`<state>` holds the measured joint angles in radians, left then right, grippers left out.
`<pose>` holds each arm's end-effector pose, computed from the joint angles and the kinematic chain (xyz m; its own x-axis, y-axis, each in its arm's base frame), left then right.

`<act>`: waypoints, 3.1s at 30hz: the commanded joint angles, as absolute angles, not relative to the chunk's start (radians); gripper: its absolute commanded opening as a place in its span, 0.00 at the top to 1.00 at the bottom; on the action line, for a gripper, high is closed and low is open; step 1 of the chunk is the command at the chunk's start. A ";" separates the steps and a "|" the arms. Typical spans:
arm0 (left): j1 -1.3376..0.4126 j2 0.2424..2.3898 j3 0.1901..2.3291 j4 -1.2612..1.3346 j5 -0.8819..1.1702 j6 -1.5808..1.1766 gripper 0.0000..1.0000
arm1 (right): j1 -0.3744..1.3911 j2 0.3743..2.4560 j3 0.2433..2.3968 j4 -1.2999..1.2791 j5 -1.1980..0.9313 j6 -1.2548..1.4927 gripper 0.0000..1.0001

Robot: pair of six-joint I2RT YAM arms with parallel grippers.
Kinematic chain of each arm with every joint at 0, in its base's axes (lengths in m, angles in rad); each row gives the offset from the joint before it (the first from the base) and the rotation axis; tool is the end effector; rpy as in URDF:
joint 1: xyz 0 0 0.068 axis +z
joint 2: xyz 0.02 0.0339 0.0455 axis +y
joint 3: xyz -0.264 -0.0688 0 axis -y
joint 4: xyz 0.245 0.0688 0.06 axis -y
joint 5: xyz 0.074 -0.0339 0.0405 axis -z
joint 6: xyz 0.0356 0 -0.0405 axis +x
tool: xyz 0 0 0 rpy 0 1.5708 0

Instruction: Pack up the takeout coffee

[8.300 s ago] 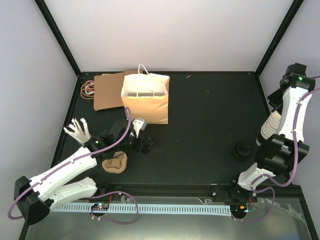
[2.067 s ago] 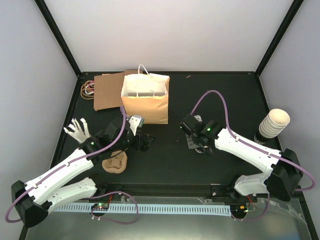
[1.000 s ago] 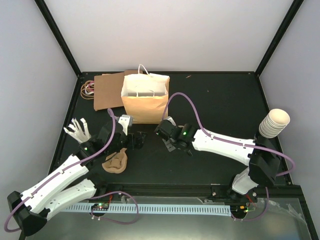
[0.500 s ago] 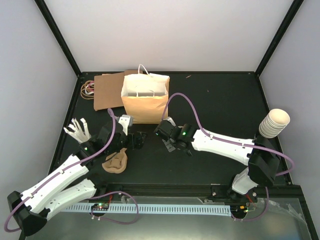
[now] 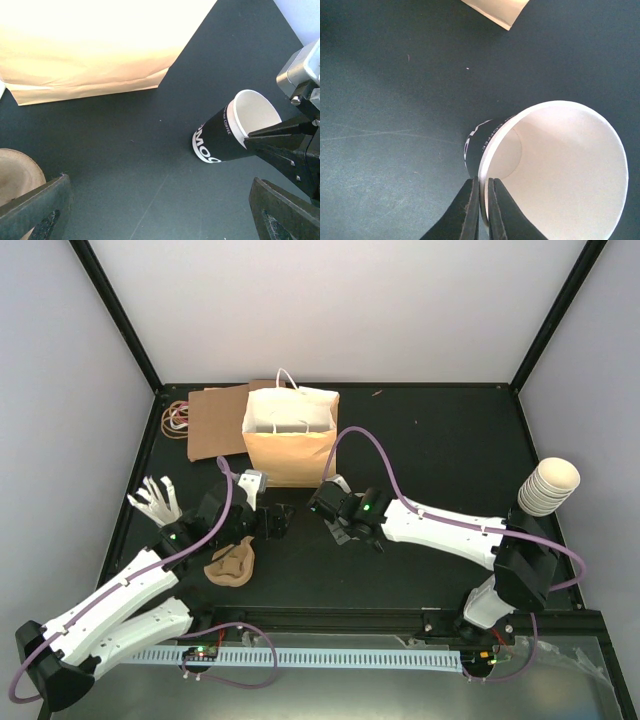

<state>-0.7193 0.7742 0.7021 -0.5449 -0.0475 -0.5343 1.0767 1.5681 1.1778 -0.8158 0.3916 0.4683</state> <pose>0.1285 -0.1103 0.2769 -0.6949 -0.0676 -0.7159 0.3197 0.8628 -0.3917 0.1575 0.2637 0.2399 -0.7335 -0.4820 -0.4792 -0.4686 0.8693 -0.1572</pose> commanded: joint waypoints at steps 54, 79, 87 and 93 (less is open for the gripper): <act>-0.713 0.712 0.697 -0.549 -0.026 -0.504 0.01 | 1.086 1.523 1.380 -1.505 1.177 1.303 0.00; -0.713 0.736 0.720 -0.535 -0.007 -0.494 0.01 | 0.747 0.968 0.922 -0.606 0.624 0.658 0.00; -0.713 0.748 0.725 -0.529 -0.004 -0.491 0.01 | 0.711 0.933 0.916 -0.763 0.695 0.782 0.00; -0.713 0.748 0.723 -0.534 0.000 -0.490 0.01 | 0.596 1.069 0.914 -0.945 0.705 0.973 0.00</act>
